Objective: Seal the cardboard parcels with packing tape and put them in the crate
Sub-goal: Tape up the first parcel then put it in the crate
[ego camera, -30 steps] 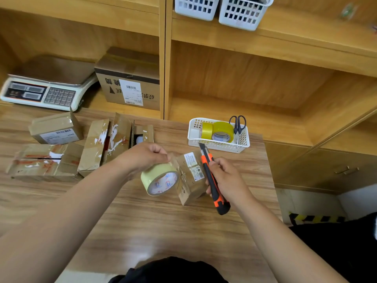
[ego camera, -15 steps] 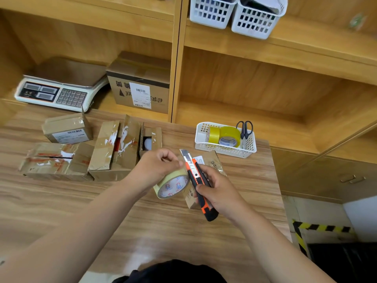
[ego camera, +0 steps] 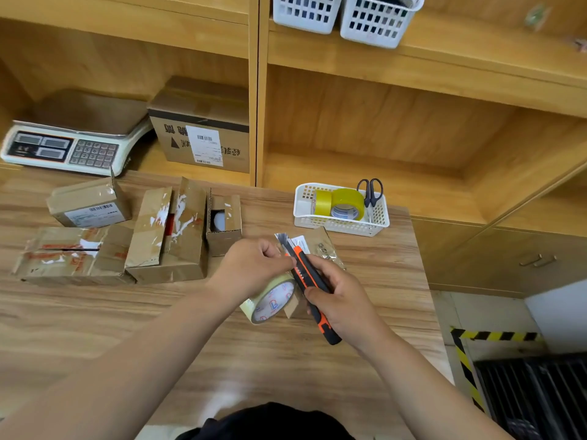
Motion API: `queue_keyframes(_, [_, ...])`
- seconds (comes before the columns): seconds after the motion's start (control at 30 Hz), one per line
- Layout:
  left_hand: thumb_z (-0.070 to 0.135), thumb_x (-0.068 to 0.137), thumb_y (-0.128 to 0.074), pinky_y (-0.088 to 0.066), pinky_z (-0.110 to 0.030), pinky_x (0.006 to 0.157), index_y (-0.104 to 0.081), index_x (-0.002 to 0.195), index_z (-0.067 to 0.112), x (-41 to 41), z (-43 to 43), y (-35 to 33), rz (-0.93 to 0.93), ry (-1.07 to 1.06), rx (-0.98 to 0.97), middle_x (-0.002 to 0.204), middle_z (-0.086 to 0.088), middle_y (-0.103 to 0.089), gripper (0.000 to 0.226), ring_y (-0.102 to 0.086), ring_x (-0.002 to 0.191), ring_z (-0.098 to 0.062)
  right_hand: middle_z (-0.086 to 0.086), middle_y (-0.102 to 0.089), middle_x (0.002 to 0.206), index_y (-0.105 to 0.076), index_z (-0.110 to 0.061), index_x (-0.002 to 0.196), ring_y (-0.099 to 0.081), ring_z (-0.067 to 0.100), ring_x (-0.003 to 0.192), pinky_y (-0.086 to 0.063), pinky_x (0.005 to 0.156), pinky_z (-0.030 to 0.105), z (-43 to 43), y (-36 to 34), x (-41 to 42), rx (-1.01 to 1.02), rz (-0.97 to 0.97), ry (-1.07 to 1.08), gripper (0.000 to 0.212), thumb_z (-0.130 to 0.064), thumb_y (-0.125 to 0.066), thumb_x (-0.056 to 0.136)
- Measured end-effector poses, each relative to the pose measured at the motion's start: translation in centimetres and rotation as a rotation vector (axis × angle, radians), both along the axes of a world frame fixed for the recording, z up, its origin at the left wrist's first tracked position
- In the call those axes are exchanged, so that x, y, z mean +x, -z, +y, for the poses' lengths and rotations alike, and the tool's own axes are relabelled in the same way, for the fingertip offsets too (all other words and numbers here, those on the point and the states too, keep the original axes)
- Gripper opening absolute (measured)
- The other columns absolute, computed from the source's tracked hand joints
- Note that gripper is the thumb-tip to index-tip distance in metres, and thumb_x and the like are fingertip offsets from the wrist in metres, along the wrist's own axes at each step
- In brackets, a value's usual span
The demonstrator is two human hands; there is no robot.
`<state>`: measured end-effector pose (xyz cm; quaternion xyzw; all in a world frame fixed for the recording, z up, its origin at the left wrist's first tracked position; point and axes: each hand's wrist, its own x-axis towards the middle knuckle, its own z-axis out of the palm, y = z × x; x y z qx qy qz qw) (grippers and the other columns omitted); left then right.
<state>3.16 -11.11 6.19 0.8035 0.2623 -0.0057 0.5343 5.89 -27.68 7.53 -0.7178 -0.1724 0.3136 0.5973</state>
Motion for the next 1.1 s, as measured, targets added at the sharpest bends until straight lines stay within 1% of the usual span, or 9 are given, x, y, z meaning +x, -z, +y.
queue_keyframes(0.1, [0.035,0.077,-0.075,-0.037,-0.019,0.053,-0.058,0.083,0.023,0.5,-0.9,-0.7,0.026,0.06,0.021,0.068,0.007,-0.053,0.022,-0.051,0.061,-0.005,0.004,-0.054,0.068,-0.066,-0.05,0.099,-0.048,0.022,0.055,-0.04,0.049,0.03,-1.4,-0.1,0.3,0.014,0.018,0.024,0.066,0.011,-0.046,0.087])
queue_keyframes(0.2, [0.038,0.078,-0.075,-0.04,-0.022,0.055,-0.05,0.111,0.029,1.1,-2.0,-1.2,0.035,0.067,-0.045,0.079,0.005,-0.054,0.042,-0.055,0.071,-0.008,0.004,-0.06,0.073,-0.067,-0.043,0.105,-0.052,0.022,0.06,-0.045,0.053,0.029,-3.1,-0.3,1.0,0.048,0.078,0.071,0.06,0.012,-0.048,0.088])
queue_keyframes(0.37, [0.053,0.079,-0.063,-0.042,-0.027,0.065,-0.063,0.092,0.025,2.1,-5.3,-1.2,-0.05,0.019,-0.224,0.084,0.0,-0.064,0.03,-0.056,0.073,-0.012,0.004,-0.072,0.086,-0.066,-0.024,0.109,-0.062,0.018,0.062,-0.052,0.06,0.024,-6.5,-0.6,3.6,0.087,0.155,0.169,0.05,0.017,-0.05,0.085])
queue_keyframes(0.47, [0.032,0.09,-0.056,-0.045,-0.023,0.072,-0.064,0.083,0.024,2.8,-6.4,-1.5,-0.119,-0.036,-0.3,0.082,0.008,-0.066,0.013,-0.059,0.076,-0.006,0.005,-0.073,0.097,-0.065,-0.018,0.114,-0.065,0.019,0.065,-0.054,0.064,0.026,-9.3,-0.6,5.5,0.111,0.158,0.208,0.048,0.016,-0.052,0.084])
queue_keyframes(0.53, [0.019,0.093,-0.05,-0.05,-0.029,0.077,-0.064,0.085,0.02,3.3,-6.8,-1.5,-0.163,-0.072,-0.353,0.082,0.005,-0.068,0.015,-0.062,0.077,-0.01,0.004,-0.073,0.095,-0.064,-0.016,0.114,-0.065,0.019,0.062,-0.054,0.061,0.024,-11.0,-0.2,7.0,0.143,0.169,0.278,0.046,0.016,-0.051,0.084])
queue_keyframes(0.67, [0.015,0.097,-0.045,-0.052,-0.022,0.072,-0.062,0.101,0.015,3.9,-6.4,-0.8,-0.203,-0.169,-0.302,0.084,0.003,-0.069,0.017,-0.062,0.066,-0.005,-0.001,-0.073,0.089,-0.062,-0.017,0.112,-0.066,0.014,0.062,-0.053,0.059,0.019,-13.2,2.4,9.9,0.118,0.15,0.366,0.042,0.014,-0.05,0.087])
queue_keyframes(0.77, [0.013,0.097,-0.045,-0.054,-0.025,0.073,-0.061,0.098,0.021,4.2,-6.0,-0.2,-0.222,-0.256,-0.24,0.086,0.001,-0.067,0.017,-0.06,0.065,-0.006,-0.004,-0.073,0.089,-0.061,-0.016,0.115,-0.066,0.013,0.067,-0.054,0.063,0.02,-13.6,6.0,11.6,0.059,0.181,0.411,0.041,0.014,-0.051,0.088])
queue_keyframes(0.87, [0.011,0.097,-0.045,-0.051,-0.014,0.061,-0.061,0.099,0.017,4.5,-5.9,0.2,-0.23,-0.315,-0.226,0.087,-0.002,-0.066,0.018,-0.058,0.061,-0.003,0.0,-0.072,0.091,-0.059,-0.011,0.121,-0.065,0.012,0.074,-0.054,0.068,0.021,-13.1,9.2,12.9,0.042,0.248,0.454,0.044,0.016,-0.051,0.086])
queue_keyframes(1.1, [0.007,0.097,-0.044,-0.049,-0.012,0.059,-0.061,0.1,0.014,4.3,-5.8,1.1,-0.238,-0.385,-0.227,0.081,-0.001,-0.066,0.019,-0.057,0.058,-0.002,0.004,-0.066,0.093,-0.06,-0.016,0.103,-0.065,0.013,0.07,-0.052,0.059,0.026,-11.5,13.2,14.7,0.036,0.454,0.564,0.039,0.017,-0.052,0.085])
